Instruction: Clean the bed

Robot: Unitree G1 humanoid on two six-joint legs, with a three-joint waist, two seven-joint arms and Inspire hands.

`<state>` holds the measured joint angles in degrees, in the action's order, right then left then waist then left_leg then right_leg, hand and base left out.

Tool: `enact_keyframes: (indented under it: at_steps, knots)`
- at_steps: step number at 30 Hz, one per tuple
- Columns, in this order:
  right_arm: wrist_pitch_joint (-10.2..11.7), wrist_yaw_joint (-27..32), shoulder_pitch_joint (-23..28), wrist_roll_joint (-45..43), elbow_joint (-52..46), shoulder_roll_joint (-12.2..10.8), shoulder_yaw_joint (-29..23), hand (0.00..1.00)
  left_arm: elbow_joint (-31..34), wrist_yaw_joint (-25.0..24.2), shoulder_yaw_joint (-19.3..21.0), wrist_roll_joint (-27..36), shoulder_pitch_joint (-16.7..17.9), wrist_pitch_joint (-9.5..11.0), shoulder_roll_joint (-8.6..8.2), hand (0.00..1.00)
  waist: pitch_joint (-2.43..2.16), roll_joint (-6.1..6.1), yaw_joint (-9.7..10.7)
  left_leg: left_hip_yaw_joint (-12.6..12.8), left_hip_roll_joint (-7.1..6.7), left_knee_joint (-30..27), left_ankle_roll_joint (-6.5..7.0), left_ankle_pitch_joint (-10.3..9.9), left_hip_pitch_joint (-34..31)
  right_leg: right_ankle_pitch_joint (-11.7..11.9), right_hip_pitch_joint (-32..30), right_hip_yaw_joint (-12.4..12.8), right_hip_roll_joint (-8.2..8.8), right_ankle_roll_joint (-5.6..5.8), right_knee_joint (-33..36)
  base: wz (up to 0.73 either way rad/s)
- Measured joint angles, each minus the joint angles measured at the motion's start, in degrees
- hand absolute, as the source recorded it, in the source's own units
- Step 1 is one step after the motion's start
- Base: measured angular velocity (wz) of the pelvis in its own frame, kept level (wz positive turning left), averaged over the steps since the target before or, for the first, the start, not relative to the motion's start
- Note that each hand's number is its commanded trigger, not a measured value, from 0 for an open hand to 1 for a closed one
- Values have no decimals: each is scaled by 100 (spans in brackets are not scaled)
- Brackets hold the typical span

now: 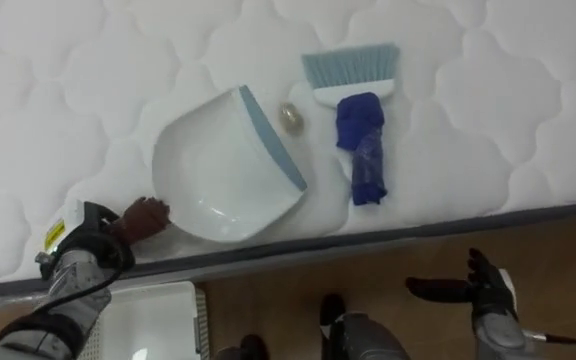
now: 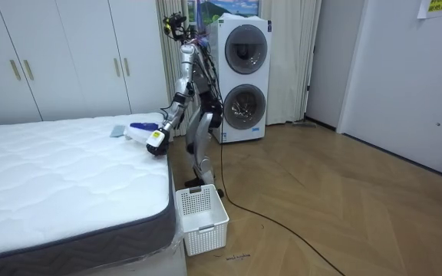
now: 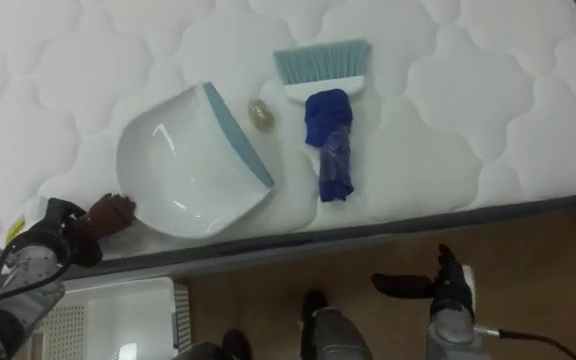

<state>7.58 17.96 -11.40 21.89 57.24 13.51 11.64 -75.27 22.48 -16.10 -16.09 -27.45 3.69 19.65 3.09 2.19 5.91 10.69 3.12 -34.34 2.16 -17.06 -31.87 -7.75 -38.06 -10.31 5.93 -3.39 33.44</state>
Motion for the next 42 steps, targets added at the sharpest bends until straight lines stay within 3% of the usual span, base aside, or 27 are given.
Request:
enact_keyframes:
  at_steps: [3, 12, 20, 21, 26, 32, 42]
  knots:
    - [6, 201, -28, -96, -150, -2, 1, 0, 5, 2, -103, -100, 58, 10, 10, 100, -1, 2, 5, 23, -73, 29, 3, 4, 42, -18, -12, 60, 11, 13, 41, -4]
    - [5, 712, -46, -293, -287, 11, 2, 0, 53, -15, -111, -148, 385, 59, 19, 100, -4, -7, 0, 126, -82, 61, 9, 5, 24, -20, -109, 172, 14, 20, 94, -4]
    - [-4, 1870, -91, -427, -681, 10, 1, 0, 63, -14, -109, -148, 557, 53, 24, 100, -3, -9, -126, 296, -87, 57, 44, 25, -89, -28, -373, 324, 62, 27, 226, -5]
    - [29, 1977, -93, -427, -800, 21, 1, 0, 64, -14, -109, -147, 563, 54, 25, 100, -3, -10, -126, 308, -87, 55, 45, 25, -90, -28, -382, 335, 62, 28, 231, -7]
    - [658, 2564, -424, -747, -1568, 249, -7, 0, 59, -22, -109, -144, 589, 86, 24, 100, -8, -28, -119, 323, -81, 55, 47, 31, -52, -24, -348, 343, 58, 22, 239, 0]
    - [692, 2821, -603, -875, -1604, 278, -5, 0, 149, -78, -109, -137, 592, 82, 24, 100, -28, -134, -149, 270, -81, 59, 48, 32, -50, -22, -292, 288, 63, 28, 220, 5]
    - [783, 2950, -597, -869, -1603, 259, 75, 0, 200, -234, -213, 93, 513, 54, 24, 100, -18, -161, -128, 244, -70, 58, 59, 35, -67, -36, -251, 222, 89, 53, 138, 4]
